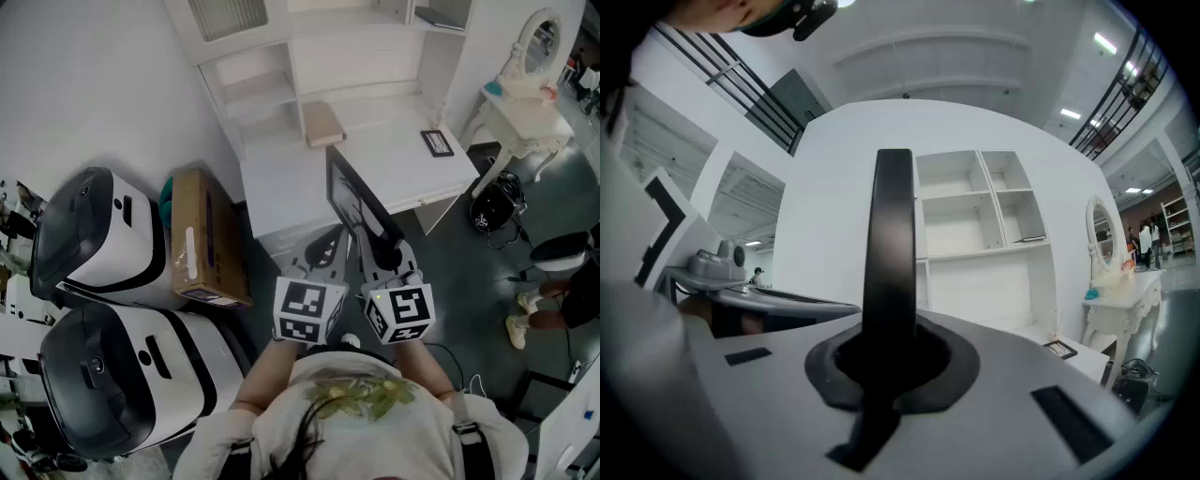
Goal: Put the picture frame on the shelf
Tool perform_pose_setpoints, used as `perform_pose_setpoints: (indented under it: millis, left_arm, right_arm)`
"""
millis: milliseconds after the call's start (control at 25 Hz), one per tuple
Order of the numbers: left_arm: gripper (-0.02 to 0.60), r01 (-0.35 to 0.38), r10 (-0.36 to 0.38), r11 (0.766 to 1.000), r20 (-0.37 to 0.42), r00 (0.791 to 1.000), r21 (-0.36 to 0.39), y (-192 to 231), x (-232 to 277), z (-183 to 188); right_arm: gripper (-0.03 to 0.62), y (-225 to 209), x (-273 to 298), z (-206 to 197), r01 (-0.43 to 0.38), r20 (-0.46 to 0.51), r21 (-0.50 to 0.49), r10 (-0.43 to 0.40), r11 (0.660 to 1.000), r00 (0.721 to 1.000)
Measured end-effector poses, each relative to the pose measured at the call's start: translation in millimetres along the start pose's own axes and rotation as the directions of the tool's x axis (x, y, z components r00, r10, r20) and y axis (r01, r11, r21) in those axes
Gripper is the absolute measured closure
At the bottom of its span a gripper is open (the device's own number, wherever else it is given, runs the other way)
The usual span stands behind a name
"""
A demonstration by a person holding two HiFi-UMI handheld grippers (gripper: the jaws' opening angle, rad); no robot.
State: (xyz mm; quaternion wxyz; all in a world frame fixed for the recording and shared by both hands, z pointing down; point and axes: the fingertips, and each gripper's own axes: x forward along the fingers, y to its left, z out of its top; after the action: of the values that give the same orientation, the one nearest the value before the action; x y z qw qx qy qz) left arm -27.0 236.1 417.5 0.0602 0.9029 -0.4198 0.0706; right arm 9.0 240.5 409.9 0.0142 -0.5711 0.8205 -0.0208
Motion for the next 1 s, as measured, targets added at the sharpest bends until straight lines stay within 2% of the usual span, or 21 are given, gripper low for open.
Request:
perform_pose_setpoints:
  millis: [560,760,1000]
  left_arm:
    - [0.554,-0.015,0.015,1.0,-0.001,1.0,0.007,-30.6,38.3,-3.1]
    - [0.554,-0.029,0.028,0.999,-0.012,1.0,-0.016,-15.9,49.7,-8.2]
    - [0.554,-0.012,0.012,1.0,-0.007,1.0,-0.026,20.9,87.0,1.5]
  right_arm:
    - [0.559,-51.5,-7.8,-6.4,0.022,-0.003,0.015,-0.022,1.0,1.0]
    - [0.559,-58.1,6.8,-9.3,0.018,-0.005,0.019,-0.018,1.0,1.0]
    - [0.559,-72.5,57.1,-7.0,0.027,-0.007,0.003,-0.027,1.0,1.0]
